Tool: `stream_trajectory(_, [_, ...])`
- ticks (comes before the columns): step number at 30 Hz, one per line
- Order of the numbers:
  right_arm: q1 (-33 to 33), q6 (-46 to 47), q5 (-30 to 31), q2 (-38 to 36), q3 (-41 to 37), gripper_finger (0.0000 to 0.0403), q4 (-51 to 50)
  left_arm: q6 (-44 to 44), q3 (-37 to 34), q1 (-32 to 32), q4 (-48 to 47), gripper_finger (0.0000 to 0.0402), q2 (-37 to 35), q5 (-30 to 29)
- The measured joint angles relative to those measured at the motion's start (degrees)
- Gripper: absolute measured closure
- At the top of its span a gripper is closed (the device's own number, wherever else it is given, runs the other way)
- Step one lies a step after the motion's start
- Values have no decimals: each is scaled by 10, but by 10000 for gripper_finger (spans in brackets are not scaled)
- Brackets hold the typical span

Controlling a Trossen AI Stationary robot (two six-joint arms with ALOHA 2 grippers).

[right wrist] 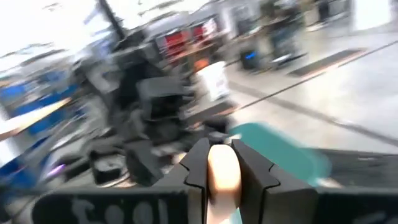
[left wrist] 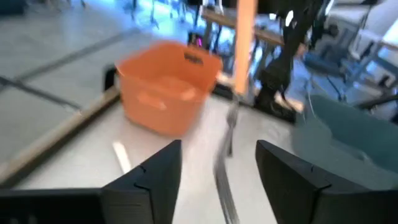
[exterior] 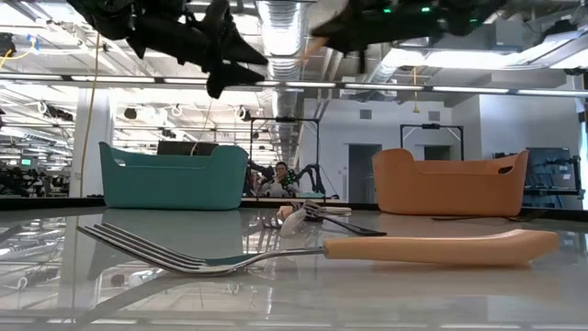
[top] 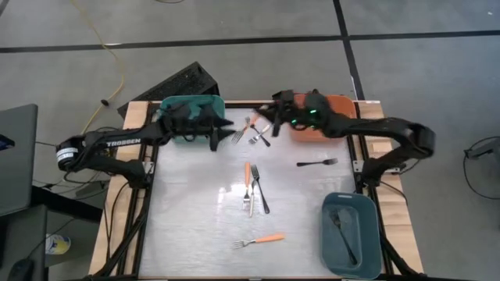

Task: Sort silverware by color (type)
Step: Put the top left orange fork into the orange bin

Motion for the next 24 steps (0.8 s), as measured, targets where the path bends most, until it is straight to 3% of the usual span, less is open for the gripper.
stream_trajectory(6, [-74,108,35,-140,-123,331,-4,13,1,84,3,191,-18,19])
stream_trajectory(13, [-157,223,70,-229,-194,331,-19,-24,1,154,3,202,-8,-35])
stream_trajectory(19, [-212,245,171,-291,-197,331,-162,-96,1,189,6,219,-8,-44])
stream_trajectory(24, [-228,296,233,-313,-212,331,-270,-87,1,206,6,232,-8,-42])
